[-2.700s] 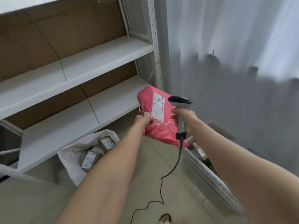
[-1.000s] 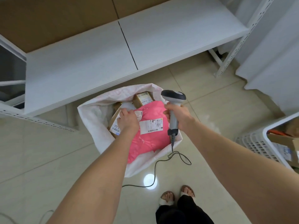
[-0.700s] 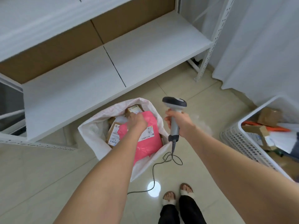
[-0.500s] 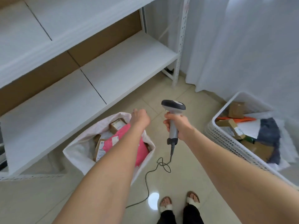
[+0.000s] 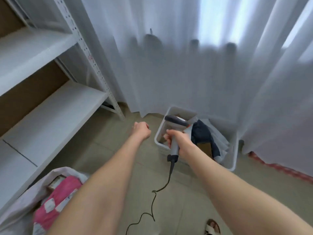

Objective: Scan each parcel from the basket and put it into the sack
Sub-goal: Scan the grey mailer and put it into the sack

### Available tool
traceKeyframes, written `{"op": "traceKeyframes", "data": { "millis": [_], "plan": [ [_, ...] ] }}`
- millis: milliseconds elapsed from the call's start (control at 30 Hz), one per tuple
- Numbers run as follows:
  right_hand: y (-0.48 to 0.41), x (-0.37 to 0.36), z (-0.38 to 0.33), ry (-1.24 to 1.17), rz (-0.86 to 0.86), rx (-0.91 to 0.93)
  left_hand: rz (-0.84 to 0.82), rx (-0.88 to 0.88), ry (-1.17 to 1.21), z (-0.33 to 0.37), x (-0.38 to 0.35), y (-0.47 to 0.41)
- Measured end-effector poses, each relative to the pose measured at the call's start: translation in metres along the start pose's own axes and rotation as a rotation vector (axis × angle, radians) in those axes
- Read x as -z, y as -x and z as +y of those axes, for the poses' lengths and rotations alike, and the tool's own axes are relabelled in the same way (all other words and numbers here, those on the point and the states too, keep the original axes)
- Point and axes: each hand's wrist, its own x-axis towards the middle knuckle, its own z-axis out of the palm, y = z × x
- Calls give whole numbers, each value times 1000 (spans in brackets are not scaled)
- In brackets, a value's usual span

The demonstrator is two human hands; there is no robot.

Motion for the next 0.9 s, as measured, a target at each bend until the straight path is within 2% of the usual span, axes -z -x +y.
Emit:
{"op": "traceKeyframes", "data": {
  "millis": [167,333,567,900],
  "plan": [
    [-10,120,-52,-154,48,-9,-59,-86,-37,125,-57,0],
    [-39,209,-86,-211,180,-28,-129,-151,-107,204,-111,-9],
    [-113,272,-107,-230,269,-88,-214,-146,-166,252,-169,-65],
    [-292,309,-98,-231,293,-203,-361,-112,-216,268,-288,-199]
  ]
}}
